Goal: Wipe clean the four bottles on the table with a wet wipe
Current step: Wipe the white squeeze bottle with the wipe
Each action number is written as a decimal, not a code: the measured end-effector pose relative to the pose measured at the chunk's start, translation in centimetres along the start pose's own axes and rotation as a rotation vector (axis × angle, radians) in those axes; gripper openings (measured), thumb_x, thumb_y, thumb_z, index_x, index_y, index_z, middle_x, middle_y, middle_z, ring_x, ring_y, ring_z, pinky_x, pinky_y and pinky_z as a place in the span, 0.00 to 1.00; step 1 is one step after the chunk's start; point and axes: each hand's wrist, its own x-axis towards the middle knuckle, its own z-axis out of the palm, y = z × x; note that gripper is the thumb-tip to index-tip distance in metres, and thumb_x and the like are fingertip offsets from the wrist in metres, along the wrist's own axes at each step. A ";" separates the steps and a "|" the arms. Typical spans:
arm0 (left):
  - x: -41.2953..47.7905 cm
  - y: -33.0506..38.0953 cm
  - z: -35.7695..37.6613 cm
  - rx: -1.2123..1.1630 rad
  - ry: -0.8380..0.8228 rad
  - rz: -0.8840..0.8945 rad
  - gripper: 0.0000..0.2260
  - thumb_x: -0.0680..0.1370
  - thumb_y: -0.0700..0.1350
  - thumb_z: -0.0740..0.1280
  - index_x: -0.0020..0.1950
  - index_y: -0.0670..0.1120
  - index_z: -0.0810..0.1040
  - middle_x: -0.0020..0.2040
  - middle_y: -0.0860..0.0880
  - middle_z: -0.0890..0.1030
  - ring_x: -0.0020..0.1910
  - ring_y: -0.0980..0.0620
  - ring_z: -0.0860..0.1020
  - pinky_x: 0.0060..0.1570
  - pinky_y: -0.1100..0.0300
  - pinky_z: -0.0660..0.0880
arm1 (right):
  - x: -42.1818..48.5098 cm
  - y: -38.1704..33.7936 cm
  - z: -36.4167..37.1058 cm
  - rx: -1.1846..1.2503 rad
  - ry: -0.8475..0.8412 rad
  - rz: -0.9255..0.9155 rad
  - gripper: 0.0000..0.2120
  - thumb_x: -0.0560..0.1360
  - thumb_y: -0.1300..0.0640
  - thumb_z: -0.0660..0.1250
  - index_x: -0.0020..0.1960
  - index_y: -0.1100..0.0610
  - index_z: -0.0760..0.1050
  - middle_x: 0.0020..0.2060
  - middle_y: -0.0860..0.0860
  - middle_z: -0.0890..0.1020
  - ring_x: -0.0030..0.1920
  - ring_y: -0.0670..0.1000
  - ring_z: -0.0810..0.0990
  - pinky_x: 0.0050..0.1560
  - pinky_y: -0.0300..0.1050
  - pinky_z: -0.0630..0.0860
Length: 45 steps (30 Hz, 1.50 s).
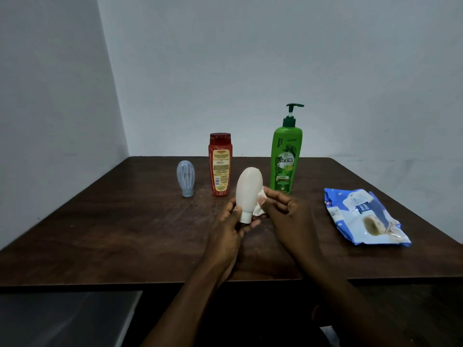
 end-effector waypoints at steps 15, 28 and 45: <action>0.4 -0.4 -0.2 0.100 -0.003 0.020 0.12 0.85 0.41 0.55 0.66 0.46 0.73 0.57 0.41 0.78 0.42 0.51 0.79 0.39 0.61 0.79 | 4.1 -3.7 -0.8 -0.122 -0.034 -0.131 0.09 0.81 0.58 0.65 0.54 0.49 0.83 0.48 0.41 0.86 0.49 0.38 0.82 0.45 0.28 0.75; -0.2 0.1 -0.1 0.100 0.001 0.047 0.13 0.81 0.37 0.63 0.60 0.54 0.76 0.59 0.52 0.80 0.57 0.53 0.80 0.63 0.51 0.77 | 4.0 -5.2 -0.8 -0.641 -0.165 -0.699 0.12 0.76 0.66 0.67 0.56 0.56 0.84 0.52 0.49 0.86 0.52 0.53 0.77 0.52 0.51 0.76; -1.1 0.3 -0.3 0.159 -0.048 0.183 0.26 0.72 0.37 0.72 0.69 0.48 0.73 0.64 0.46 0.81 0.63 0.49 0.80 0.62 0.53 0.76 | -0.7 -1.5 -2.3 -0.650 -0.342 -0.947 0.13 0.73 0.67 0.69 0.55 0.58 0.84 0.54 0.50 0.84 0.57 0.55 0.76 0.56 0.48 0.77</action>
